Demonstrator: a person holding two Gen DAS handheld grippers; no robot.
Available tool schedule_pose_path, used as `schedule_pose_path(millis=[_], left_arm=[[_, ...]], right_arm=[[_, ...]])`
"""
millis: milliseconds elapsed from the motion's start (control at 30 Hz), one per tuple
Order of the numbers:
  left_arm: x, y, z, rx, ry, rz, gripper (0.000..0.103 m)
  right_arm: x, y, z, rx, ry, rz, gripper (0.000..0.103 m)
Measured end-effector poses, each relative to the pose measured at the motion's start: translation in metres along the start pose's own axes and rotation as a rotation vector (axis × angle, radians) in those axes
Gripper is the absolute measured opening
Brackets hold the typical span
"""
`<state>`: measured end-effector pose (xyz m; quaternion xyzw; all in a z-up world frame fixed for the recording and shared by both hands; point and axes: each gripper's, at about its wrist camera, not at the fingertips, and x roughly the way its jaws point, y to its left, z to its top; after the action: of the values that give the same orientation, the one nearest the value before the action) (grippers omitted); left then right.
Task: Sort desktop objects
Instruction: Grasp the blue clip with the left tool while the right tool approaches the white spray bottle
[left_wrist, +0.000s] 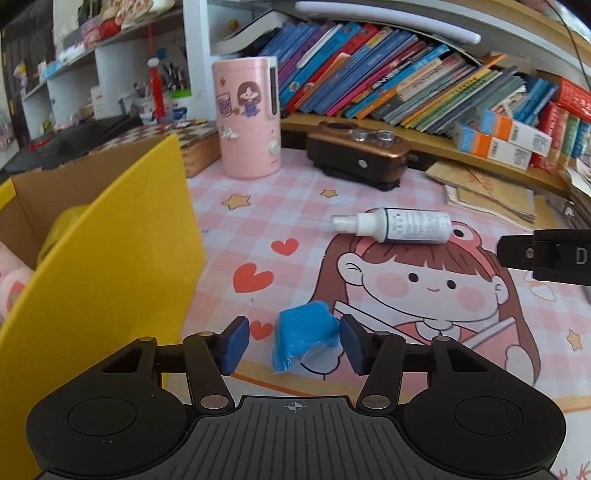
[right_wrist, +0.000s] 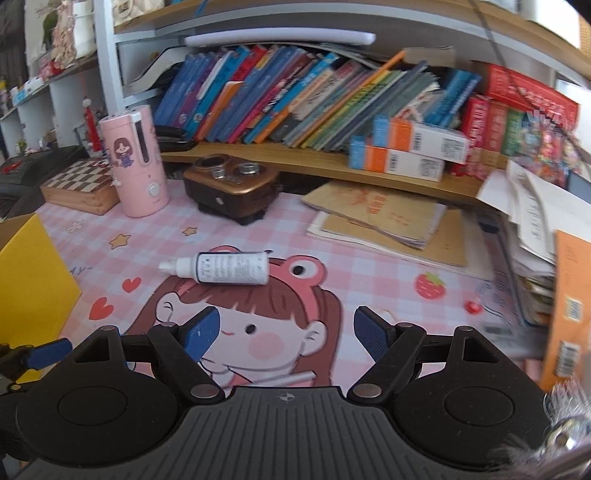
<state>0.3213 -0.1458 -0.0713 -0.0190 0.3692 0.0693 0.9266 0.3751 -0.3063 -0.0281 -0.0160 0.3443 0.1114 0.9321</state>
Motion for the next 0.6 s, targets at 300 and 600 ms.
schedule_pose_path(millis=[300, 600], left_arm=[[0.019, -0.002, 0.003, -0.032, 0.027, 0.012, 0.043], [0.002, -0.001, 0.007, -0.036, -0.008, -0.036, 0.035]], right_arm=[[0.029, 0.007, 0.013, -0.099, -0.003, 0.092, 0.081], [0.057, 0.014, 0.019, -0.194, 0.013, 0.143, 0.082]])
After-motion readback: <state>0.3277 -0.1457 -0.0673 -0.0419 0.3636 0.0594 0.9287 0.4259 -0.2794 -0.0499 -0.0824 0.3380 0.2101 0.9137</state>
